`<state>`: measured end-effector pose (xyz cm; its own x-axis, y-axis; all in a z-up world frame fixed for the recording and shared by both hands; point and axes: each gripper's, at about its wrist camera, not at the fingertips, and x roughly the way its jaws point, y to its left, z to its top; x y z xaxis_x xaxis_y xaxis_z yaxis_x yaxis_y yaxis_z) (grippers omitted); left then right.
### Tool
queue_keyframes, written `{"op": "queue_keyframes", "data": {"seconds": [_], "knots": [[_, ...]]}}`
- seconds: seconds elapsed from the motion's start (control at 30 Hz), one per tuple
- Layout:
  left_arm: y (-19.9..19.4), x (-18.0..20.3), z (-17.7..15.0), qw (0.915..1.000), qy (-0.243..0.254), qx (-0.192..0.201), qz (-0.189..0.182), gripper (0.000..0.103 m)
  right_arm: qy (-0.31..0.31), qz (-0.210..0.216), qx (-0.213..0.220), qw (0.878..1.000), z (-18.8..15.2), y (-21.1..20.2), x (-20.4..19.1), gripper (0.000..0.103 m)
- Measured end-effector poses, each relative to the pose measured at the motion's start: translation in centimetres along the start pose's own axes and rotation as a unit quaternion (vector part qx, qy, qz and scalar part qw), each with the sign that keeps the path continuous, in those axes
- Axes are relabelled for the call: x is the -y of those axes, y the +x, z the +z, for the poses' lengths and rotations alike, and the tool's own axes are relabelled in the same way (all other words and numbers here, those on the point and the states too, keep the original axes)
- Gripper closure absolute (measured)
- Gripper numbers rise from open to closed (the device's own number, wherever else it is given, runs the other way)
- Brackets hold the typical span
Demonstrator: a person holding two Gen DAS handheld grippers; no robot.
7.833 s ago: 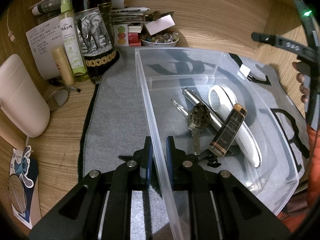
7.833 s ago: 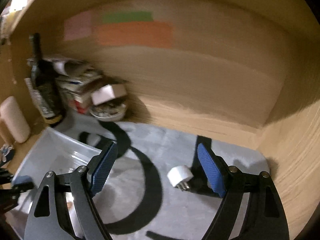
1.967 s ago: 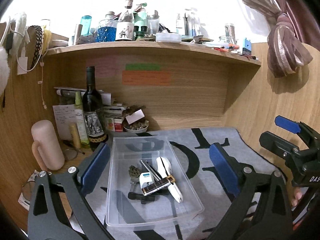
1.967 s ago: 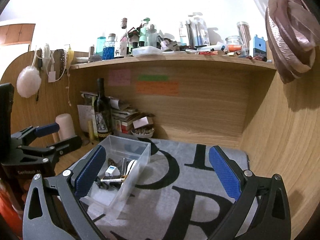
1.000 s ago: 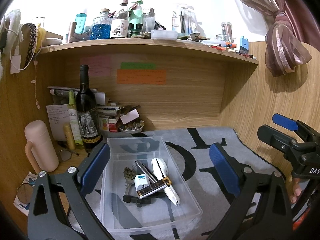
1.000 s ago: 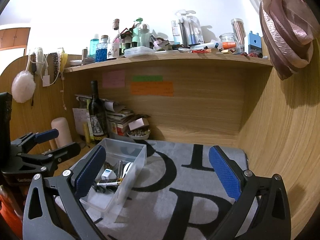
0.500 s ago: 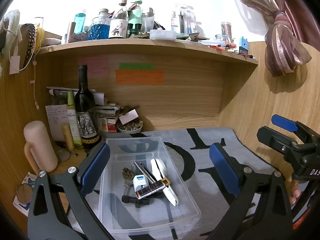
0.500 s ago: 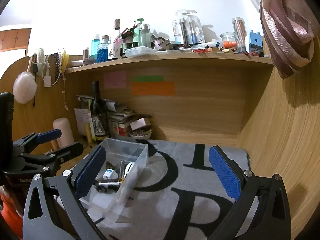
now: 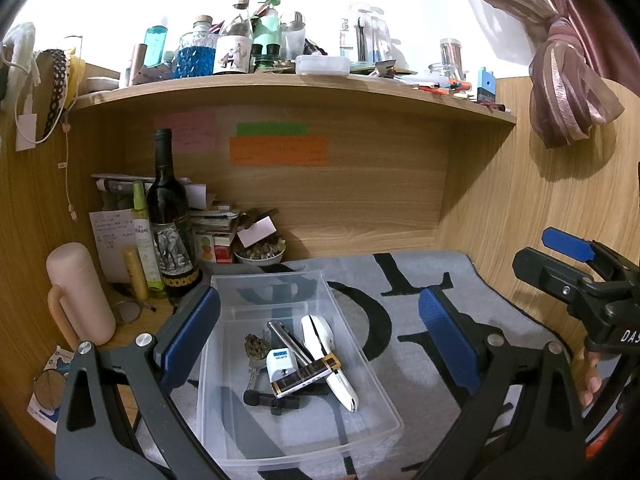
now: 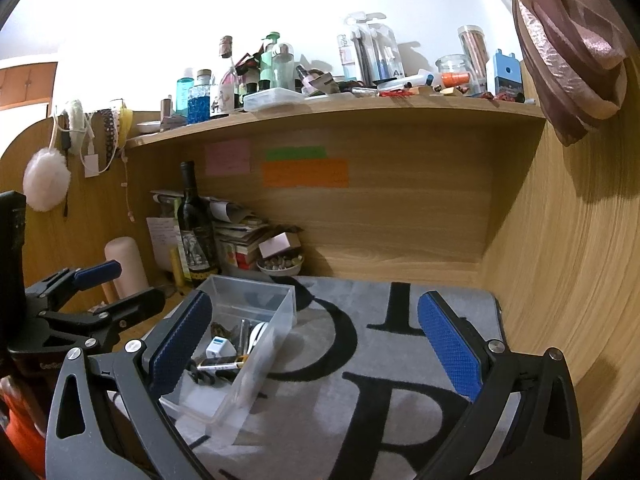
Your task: Organize rigid objects
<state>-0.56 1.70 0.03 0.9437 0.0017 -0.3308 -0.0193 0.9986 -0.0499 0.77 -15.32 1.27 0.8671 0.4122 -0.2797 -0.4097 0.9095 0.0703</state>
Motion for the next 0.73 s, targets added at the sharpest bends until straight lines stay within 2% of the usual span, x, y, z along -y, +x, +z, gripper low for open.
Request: {"op": "queue_keyframes", "data": {"seconds": [0.73], "knots": [[-0.3,0.7,-0.1,0.9998,0.008,-0.003,-0.019,0.002,0.002,0.010,-0.015,1.000,-0.2,1.0,0.4,0.000]]}}
